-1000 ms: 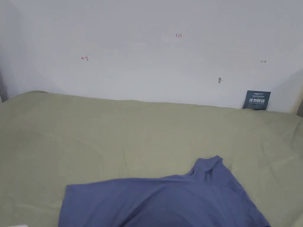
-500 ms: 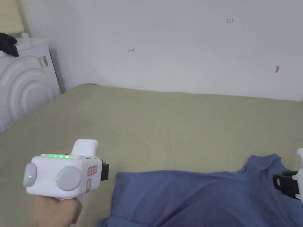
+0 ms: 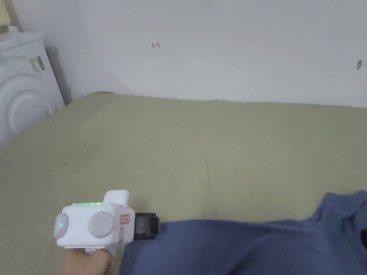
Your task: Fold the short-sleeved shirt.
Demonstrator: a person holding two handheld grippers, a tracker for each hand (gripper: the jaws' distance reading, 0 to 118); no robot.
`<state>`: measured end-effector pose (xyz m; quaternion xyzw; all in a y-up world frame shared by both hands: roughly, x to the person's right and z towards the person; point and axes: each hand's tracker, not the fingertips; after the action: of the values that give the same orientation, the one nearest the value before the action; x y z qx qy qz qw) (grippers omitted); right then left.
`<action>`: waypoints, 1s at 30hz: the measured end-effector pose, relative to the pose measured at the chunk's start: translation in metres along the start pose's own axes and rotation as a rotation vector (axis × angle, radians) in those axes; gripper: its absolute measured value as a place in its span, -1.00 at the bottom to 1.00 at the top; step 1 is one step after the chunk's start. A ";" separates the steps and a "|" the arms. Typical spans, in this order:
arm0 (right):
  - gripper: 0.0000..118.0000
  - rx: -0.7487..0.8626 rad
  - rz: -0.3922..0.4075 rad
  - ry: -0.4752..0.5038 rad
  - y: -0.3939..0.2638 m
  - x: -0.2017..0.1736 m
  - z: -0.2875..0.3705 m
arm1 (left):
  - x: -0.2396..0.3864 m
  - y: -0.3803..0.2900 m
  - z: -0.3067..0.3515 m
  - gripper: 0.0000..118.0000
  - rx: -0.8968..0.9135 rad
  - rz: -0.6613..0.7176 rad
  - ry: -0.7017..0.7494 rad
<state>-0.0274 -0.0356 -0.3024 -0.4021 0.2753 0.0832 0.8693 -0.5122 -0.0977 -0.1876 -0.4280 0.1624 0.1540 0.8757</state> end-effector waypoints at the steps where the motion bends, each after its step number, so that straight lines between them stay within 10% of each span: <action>1: -1.00 -0.006 -0.001 -0.006 -0.001 0.006 -0.003 | -0.011 -0.002 -0.037 1.00 -0.024 -0.003 0.024; 8: -1.00 -0.021 -0.058 -0.076 0.017 0.061 -0.022 | 0.026 -0.020 -0.029 0.64 -0.070 -0.099 0.065; 9: -1.00 -0.024 -0.055 -0.093 0.020 0.069 -0.026 | 0.017 -0.017 -0.029 0.35 -0.057 -0.125 0.097; 11: -1.00 -0.059 -0.040 -0.109 0.031 0.091 -0.042 | 0.018 -0.014 -0.015 -1.00 0.002 -0.176 0.036; 14: -0.86 -0.105 -0.050 -0.118 0.043 0.113 -0.070 | 0.036 -0.021 -0.010 -1.00 -0.017 -0.194 0.039; 18: 0.06 -0.165 -0.128 -0.014 0.056 0.140 -0.108 | 0.031 -0.026 -0.008 -1.00 -0.022 -0.166 0.030; 28: 0.09 -0.275 -0.015 -0.093 0.048 0.155 -0.157 | 0.025 -0.027 -0.012 -1.00 -0.052 -0.159 0.009; 30: -0.20 -0.259 -0.030 -0.094 0.047 0.154 -0.149 | 0.027 -0.027 -0.014 -1.00 -0.053 -0.149 0.008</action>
<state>0.0228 -0.1276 -0.4952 -0.5107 0.2149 0.1238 0.8232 -0.4792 -0.1213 -0.1883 -0.4626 0.1296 0.0909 0.8723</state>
